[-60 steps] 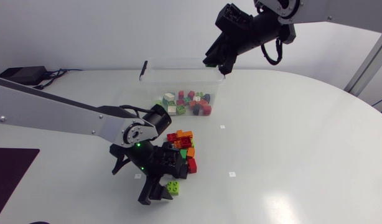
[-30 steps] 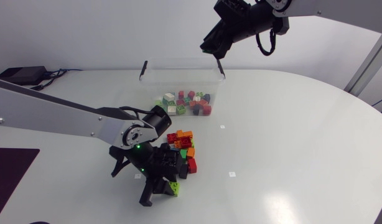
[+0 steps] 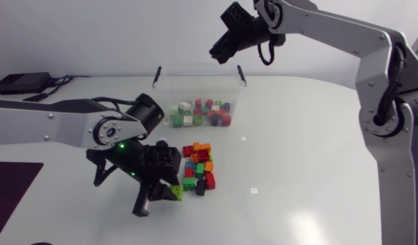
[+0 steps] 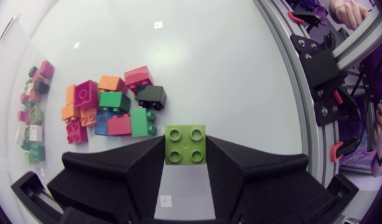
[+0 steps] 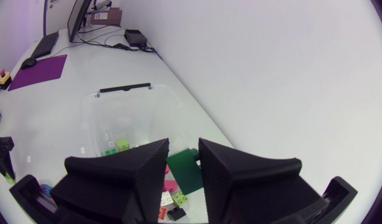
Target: Place the duplo bricks in the container
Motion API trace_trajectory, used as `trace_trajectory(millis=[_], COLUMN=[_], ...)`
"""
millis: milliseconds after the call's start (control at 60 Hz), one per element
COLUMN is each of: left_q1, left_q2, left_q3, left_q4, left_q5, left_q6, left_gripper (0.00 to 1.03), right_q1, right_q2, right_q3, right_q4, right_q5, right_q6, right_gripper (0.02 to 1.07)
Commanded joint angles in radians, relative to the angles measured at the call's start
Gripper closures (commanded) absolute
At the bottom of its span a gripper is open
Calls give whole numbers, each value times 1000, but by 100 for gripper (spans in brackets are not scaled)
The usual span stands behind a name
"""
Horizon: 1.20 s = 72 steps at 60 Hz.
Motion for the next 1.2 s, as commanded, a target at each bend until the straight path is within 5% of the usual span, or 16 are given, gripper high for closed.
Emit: trace_trajectory(millis=[0, 317, 717, 1183], left_q1=[34, 152, 254, 323], left_q2=[-44, -67, 17, 309], left_q3=[37, 139, 302, 601], left_q4=[-13, 49, 454, 542], left_q5=[1, 107, 149, 147], left_q6=[-11, -99, -476, -610], left_gripper=[76, 76, 75, 74], right_q1=[2, 18, 10, 5], right_q2=[49, 76, -217, -513], right_q3=[54, 58, -354, -904], right_q4=[-15, -27, 77, 260], right_q5=[7, 30, 31, 22], right_q6=[32, 34, 18, -21], right_gripper=[66, 19, 12, 12])
